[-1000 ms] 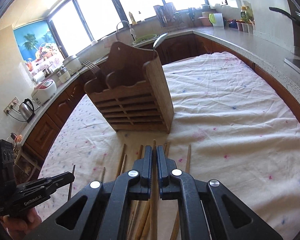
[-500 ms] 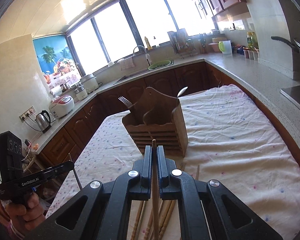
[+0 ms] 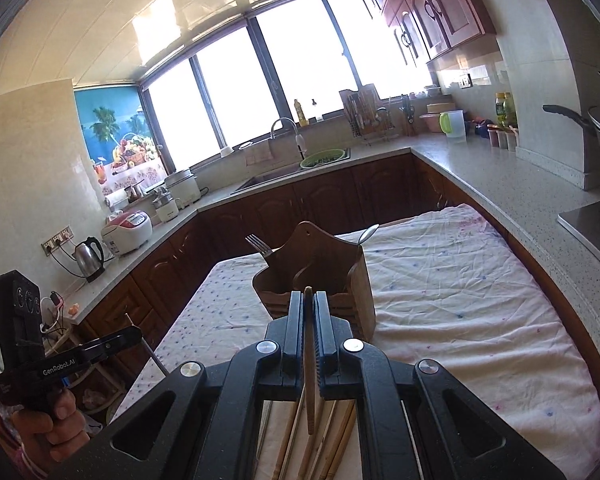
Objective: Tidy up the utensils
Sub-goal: 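Carry both chopsticks upright and lower them into the wooden holder with both tools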
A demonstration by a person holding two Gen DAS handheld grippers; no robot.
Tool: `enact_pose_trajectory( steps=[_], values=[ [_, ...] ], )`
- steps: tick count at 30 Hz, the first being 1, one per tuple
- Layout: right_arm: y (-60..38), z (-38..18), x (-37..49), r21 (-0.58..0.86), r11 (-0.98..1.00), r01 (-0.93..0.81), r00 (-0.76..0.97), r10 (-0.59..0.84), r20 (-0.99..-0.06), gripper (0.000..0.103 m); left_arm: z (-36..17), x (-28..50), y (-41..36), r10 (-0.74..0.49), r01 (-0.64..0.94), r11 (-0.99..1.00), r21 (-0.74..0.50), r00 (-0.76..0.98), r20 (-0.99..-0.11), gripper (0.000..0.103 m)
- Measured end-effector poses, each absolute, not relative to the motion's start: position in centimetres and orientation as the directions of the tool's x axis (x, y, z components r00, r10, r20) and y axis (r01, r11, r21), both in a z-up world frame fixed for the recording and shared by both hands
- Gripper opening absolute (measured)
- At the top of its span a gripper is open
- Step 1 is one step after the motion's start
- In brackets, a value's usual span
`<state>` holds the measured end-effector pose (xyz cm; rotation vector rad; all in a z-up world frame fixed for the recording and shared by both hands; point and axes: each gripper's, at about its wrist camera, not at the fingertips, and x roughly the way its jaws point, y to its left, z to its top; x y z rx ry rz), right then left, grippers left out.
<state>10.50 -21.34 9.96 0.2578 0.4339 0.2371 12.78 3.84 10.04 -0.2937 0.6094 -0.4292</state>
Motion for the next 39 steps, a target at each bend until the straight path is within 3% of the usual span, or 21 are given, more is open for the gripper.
enact_pose_trajectory(
  steps=[13,27,39],
  values=[
    [-21.9,11.9,11.8,0.287,0.943,-0.167,0.905,0.262,-0.336,0.005,12.6,15.1,3.8,-0.452,0.299,0.877,-0.377,0.780,-0.433,0.004],
    [-23.1,18.8,17.9,0.268,0.952,-0.147,0.967,0.195,-0.166,0.004,20.2,22.4,2.7,-0.353,0.280,0.906,-0.317,0.913,-0.204,0.004],
    [-23.6,13.3,23.5,0.274,0.959,-0.071,0.962,0.139,-0.236,0.004,13.6,28.4,0.9,-0.302,0.210,0.923,-0.323,0.914,-0.270,0.004]
  ],
)
